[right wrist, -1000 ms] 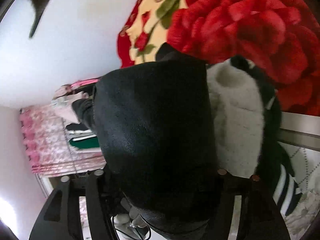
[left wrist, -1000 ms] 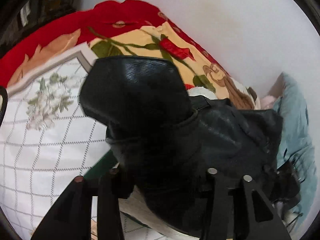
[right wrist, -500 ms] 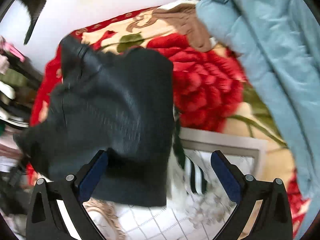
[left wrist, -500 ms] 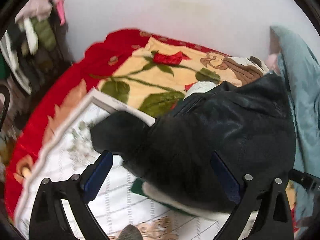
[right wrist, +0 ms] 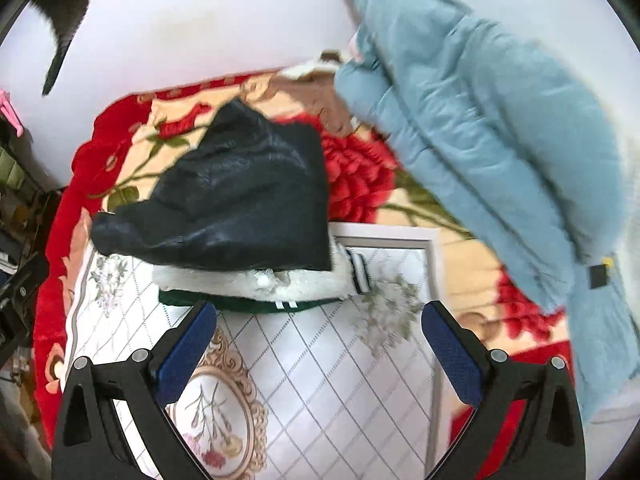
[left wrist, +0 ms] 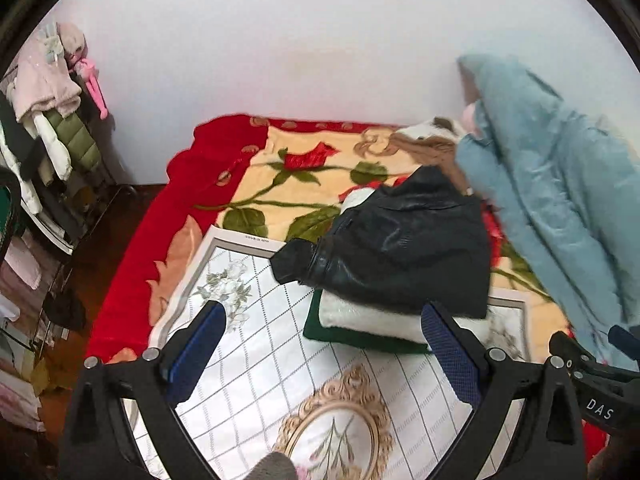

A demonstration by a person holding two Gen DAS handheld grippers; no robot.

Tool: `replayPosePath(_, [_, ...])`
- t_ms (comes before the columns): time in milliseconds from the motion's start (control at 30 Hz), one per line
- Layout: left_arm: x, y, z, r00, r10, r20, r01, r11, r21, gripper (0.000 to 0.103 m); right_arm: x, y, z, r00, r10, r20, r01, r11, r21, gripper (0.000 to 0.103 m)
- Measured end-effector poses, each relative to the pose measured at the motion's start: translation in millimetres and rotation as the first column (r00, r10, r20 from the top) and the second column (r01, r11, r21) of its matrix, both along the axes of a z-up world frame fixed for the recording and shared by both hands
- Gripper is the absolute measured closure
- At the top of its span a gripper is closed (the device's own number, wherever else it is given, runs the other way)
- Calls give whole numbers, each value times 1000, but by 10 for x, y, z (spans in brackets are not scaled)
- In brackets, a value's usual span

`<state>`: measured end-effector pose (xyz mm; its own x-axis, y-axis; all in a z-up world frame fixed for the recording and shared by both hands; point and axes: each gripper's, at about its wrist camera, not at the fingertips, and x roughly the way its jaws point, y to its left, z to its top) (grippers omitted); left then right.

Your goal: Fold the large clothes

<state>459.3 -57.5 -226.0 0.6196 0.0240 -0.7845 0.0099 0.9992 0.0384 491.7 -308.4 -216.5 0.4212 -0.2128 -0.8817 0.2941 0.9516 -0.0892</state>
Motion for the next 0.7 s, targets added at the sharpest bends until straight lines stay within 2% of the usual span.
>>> replayPosePath(267, [-1000,147,1013,996,-60,71,61,998,-20,3,-1167,471,1407,992,-26,127,34,997,-63,0])
replayPosePath(367, [-1317,185,1282,994,-70,86,71,997,-9,3,-1590,640,1865,984,-17,175,31,996,-80,0])
replayPosePath(533, [-1784,249,1687,991,-58,124,58,998,6,3,-2220,816,2463,972,9,234,9,997,-75,0])
replayPosePath(700, [-2070,257,1946,990,-62,127,62,998,7,3,-2717,885,2913,960,29,279,-9,997,-71,0])
